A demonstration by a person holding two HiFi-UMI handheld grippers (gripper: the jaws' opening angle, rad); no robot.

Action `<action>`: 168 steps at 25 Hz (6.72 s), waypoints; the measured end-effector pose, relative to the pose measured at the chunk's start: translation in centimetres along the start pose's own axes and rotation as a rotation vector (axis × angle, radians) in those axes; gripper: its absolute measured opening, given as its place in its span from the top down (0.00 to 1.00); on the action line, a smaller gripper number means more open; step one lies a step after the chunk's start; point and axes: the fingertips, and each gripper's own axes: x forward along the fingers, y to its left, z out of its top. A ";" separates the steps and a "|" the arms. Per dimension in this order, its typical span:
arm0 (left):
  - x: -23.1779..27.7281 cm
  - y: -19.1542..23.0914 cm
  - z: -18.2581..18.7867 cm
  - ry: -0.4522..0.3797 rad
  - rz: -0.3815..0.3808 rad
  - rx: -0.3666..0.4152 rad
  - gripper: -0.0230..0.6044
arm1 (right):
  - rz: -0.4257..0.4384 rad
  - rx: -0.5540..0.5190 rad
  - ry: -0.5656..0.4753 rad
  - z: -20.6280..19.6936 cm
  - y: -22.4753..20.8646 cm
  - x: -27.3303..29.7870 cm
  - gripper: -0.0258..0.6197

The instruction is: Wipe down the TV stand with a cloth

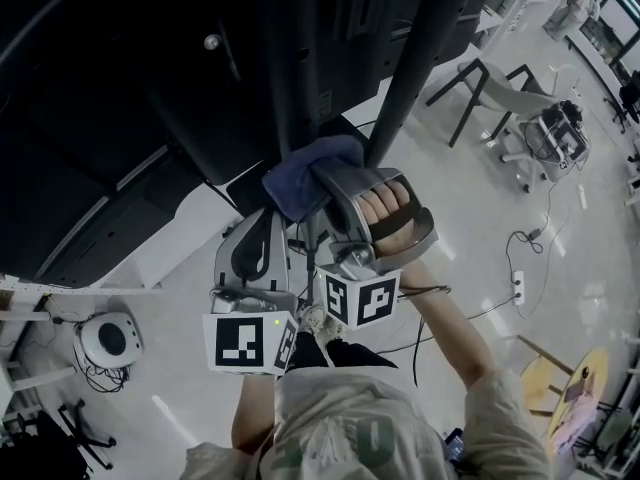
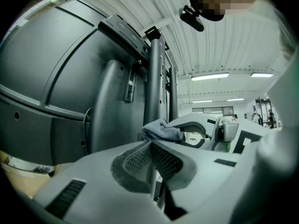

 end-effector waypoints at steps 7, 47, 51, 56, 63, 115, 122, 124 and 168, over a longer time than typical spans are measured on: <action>0.0 0.8 -3.5 0.006 -0.002 -0.009 0.94 | -0.008 0.025 0.003 -1.0 3.8 0.0 0.87; 4.3 4.8 -27.8 0.047 0.076 0.032 0.94 | 0.300 -0.034 0.015 -11.7 42.8 -1.0 0.87; 4.9 4.7 -28.2 0.051 0.071 0.027 0.94 | 0.338 -0.059 0.019 -12.1 44.6 -1.0 0.87; 5.1 4.7 -24.9 0.052 0.069 0.028 0.94 | 0.384 -0.025 0.052 -11.8 42.2 -1.6 0.87; 4.3 3.4 -10.3 -0.010 0.076 0.052 0.94 | 0.211 0.226 0.055 -7.9 20.7 -1.4 0.87; 7.6 -12.8 7.5 -0.239 0.149 0.135 0.94 | -0.103 1.336 -0.184 -18.7 -11.5 -8.8 0.87; 10.8 -19.9 8.0 -0.263 0.264 0.118 0.94 | 0.064 1.300 -0.256 -24.2 -12.4 -9.4 0.87; 11.1 -21.1 8.3 -0.266 0.277 0.123 0.94 | 0.087 1.283 -0.280 -24.5 -12.8 -9.9 0.87; 8.0 -18.5 9.5 -0.302 0.312 0.125 0.94 | -0.604 -0.056 -0.162 -11.9 -42.1 2.1 0.87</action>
